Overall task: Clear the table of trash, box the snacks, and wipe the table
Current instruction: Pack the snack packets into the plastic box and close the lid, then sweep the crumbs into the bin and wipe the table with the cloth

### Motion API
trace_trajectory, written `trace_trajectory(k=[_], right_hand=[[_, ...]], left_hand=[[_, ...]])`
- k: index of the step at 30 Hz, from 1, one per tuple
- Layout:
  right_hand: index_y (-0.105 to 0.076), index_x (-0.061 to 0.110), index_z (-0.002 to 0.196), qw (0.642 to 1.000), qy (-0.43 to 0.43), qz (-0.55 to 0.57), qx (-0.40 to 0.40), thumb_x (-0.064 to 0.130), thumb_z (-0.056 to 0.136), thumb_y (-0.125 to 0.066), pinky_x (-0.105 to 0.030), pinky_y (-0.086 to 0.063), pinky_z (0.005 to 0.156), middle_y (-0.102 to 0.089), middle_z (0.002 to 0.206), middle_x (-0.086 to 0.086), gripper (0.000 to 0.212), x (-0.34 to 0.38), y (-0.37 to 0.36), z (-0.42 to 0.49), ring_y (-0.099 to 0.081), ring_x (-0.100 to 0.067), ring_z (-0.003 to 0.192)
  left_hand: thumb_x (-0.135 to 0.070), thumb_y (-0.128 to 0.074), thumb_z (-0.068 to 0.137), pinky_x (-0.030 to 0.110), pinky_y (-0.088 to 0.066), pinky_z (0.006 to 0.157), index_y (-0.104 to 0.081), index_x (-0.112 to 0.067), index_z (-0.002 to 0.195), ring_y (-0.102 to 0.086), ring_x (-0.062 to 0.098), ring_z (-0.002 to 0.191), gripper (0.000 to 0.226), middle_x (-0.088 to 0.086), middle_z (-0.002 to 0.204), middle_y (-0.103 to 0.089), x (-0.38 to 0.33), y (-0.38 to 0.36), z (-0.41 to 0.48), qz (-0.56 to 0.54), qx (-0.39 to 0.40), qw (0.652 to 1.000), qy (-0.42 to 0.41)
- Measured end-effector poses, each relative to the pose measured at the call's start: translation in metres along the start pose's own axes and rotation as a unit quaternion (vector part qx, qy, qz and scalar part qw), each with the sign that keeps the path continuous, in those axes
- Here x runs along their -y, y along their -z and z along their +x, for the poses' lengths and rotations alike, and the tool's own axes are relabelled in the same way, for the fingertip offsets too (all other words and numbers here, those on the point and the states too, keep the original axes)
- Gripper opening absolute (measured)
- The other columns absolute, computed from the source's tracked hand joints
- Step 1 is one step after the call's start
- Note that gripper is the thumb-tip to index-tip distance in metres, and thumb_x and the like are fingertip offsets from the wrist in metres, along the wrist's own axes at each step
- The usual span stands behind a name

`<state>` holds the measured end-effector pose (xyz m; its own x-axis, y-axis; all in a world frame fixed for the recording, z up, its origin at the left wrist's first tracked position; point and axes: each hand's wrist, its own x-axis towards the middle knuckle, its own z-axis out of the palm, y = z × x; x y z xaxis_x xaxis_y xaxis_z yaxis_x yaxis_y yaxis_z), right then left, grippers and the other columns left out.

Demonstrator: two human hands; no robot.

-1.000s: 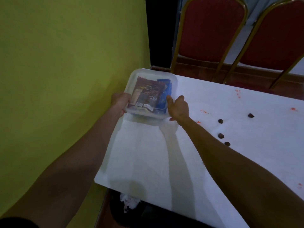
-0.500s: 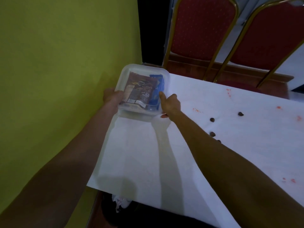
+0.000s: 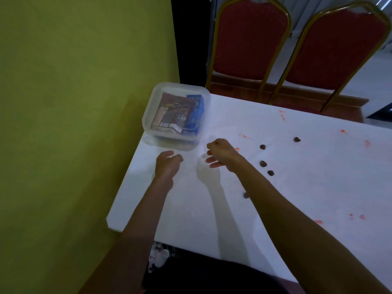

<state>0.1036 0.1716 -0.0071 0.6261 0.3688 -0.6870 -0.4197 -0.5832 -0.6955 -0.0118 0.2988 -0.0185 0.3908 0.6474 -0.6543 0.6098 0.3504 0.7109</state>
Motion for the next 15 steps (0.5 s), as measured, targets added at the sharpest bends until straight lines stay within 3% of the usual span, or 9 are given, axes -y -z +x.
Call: trace_trajectory(k=[5,15], right_hand=[[-0.054,0.006,0.116,1.000,0.005,-0.027,0.005,0.020,0.103,-0.045,-0.032,-0.060,0.070,-0.062,0.114,-0.014,0.022,-0.032,0.012,-0.024,-0.069,-0.018,0.076],[-0.060,0.007,0.113,0.999,0.031,-0.006,-0.044,0.029,0.101,-0.049,-0.041,-0.062,0.083,-0.068,0.104,-0.008,0.028,-0.089,0.052,-0.060,-0.073,-0.018,0.079]], left_hand=[[-0.013,-0.064,0.084,0.045,-0.050,0.100,-0.062,-0.018,0.126,-0.058,0.028,0.113,0.042,0.008,0.128,-0.061,0.013,-0.029,-0.032,0.051,0.051,0.997,-0.020],[-0.012,-0.060,0.087,0.046,-0.050,0.103,-0.065,-0.016,0.123,-0.059,0.026,0.114,0.036,0.008,0.124,-0.064,0.040,-0.075,-0.087,0.120,0.123,0.983,-0.070]])
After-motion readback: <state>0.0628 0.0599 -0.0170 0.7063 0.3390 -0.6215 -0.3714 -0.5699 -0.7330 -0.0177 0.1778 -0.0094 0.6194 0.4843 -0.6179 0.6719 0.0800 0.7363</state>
